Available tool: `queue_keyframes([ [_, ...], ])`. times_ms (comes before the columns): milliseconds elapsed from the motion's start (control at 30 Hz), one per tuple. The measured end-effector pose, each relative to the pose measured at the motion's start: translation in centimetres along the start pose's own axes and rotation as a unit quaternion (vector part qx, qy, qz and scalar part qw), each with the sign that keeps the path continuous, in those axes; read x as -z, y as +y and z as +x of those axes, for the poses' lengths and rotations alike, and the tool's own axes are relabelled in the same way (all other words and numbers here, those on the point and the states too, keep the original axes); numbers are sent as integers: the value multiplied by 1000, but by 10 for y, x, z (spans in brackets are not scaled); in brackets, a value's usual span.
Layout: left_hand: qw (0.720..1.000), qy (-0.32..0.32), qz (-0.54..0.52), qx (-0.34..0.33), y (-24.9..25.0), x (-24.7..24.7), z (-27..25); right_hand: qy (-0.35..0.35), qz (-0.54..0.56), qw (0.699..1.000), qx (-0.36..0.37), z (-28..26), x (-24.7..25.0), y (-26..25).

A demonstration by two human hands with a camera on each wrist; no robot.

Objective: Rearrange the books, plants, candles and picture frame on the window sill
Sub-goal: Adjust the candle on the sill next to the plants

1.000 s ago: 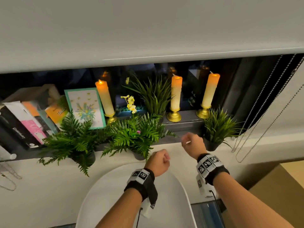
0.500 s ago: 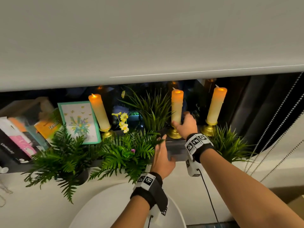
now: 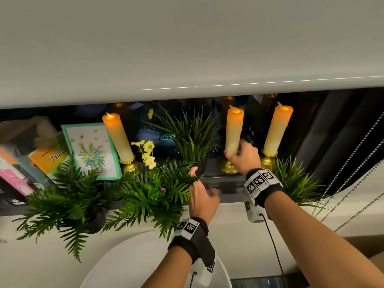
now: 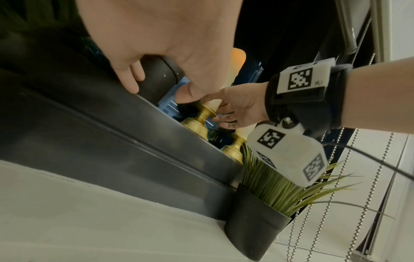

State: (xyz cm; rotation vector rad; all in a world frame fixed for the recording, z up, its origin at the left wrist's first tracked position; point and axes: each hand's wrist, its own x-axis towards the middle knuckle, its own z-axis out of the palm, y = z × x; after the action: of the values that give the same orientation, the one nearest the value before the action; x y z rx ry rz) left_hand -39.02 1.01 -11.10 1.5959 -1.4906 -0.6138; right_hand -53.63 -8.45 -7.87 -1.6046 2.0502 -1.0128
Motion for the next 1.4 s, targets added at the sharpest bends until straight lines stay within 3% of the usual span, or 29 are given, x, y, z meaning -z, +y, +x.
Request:
queue_keyframes([
  [367, 998, -46, -33, -3, 5, 0, 1, 2, 4, 1000, -7, -6, 3, -3],
  [867, 997, -44, -16, -54, -6, -11, 4, -7, 35, 999, -1, -15, 14, -1],
  [1000, 993, -90, 2, -72, -3, -17, 3, 43, 38, 998, 10, -13, 30, -3],
  [1200, 984, -164, -1, -74, -5, -22, 1, 194, 28, 981, 16, -13, 60, 2],
  [1400, 976, -202, 7, -75, -12, -23, -6, 245, -17, 969, -39, -15, 67, 8],
])
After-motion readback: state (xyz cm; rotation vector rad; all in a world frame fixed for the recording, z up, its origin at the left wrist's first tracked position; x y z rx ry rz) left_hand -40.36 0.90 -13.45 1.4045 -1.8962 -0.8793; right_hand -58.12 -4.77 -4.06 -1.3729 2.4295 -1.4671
